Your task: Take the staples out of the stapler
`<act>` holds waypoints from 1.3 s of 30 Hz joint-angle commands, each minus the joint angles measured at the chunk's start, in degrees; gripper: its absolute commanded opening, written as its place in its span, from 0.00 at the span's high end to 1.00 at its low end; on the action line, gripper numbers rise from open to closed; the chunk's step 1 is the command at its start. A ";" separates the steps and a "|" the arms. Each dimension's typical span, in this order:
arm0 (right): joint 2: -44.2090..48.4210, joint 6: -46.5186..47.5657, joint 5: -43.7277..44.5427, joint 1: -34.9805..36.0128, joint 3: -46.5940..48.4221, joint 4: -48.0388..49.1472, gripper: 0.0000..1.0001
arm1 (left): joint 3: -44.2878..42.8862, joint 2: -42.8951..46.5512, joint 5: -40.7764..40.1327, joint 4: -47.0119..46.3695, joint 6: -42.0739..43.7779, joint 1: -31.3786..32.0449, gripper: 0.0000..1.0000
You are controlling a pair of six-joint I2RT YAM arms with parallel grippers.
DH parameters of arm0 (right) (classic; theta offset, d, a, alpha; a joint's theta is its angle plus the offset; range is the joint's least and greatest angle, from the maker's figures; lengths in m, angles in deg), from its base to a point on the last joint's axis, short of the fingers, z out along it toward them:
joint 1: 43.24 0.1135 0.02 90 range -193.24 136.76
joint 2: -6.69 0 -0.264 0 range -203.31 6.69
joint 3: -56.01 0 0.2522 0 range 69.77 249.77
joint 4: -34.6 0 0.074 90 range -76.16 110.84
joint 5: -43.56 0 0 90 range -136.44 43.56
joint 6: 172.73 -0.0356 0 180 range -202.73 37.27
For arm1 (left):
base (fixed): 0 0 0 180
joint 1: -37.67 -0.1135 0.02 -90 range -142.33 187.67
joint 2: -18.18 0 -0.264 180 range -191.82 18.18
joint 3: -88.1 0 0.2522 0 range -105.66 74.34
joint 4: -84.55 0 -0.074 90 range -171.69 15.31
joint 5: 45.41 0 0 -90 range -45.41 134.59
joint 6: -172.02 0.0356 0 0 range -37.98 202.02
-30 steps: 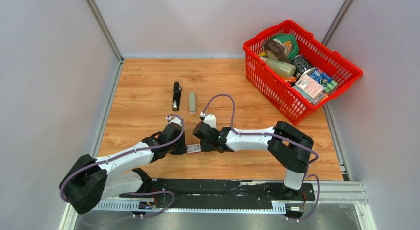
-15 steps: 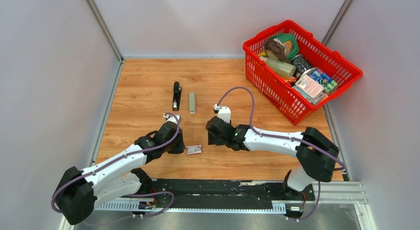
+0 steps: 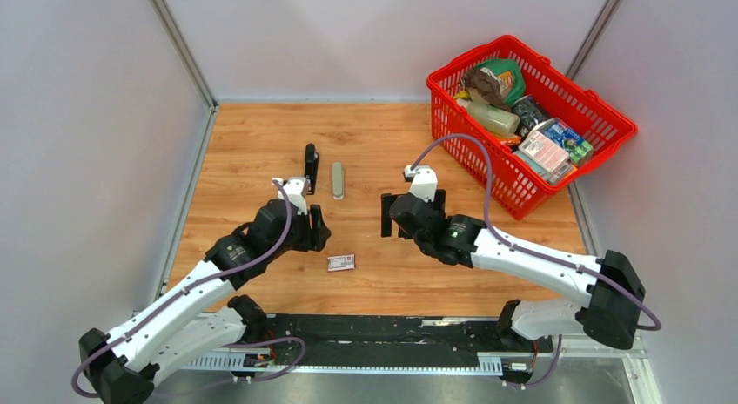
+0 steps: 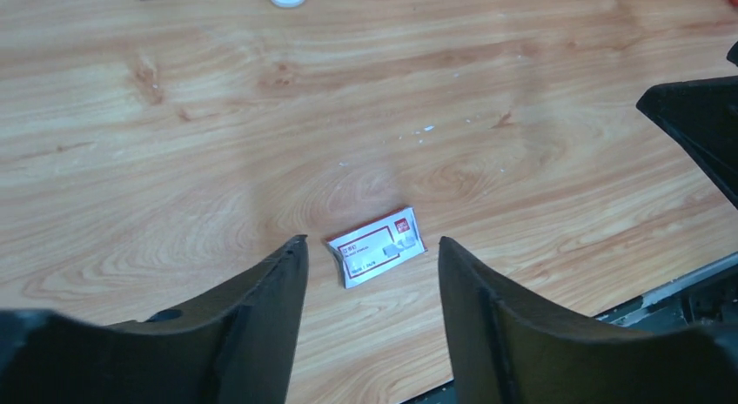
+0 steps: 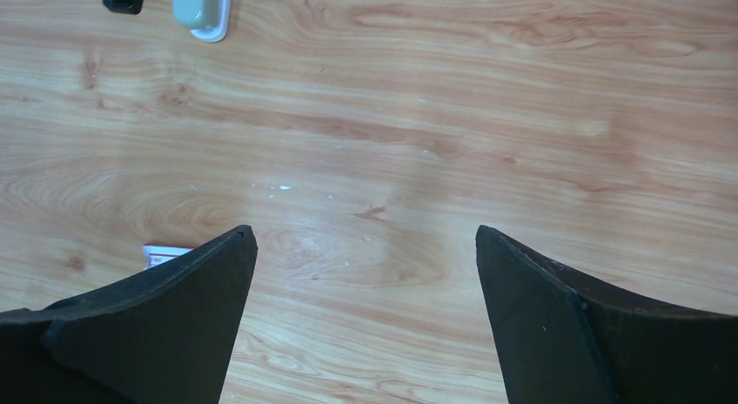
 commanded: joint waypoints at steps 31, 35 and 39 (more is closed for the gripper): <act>16.82 18.05 24.33 -0.35 10.93 -8.20 0.00 | -25.94 6.43 -11.86 13.35 18.42 0.21 0.31; 16.56 19.45 25.30 -0.27 11.64 -7.85 0.00 | -26.56 6.61 -12.30 13.44 19.21 0.21 0.31; 16.65 20.95 25.74 -0.35 12.08 -6.62 0.00 | -26.55 6.61 -12.91 13.18 20.01 0.21 0.31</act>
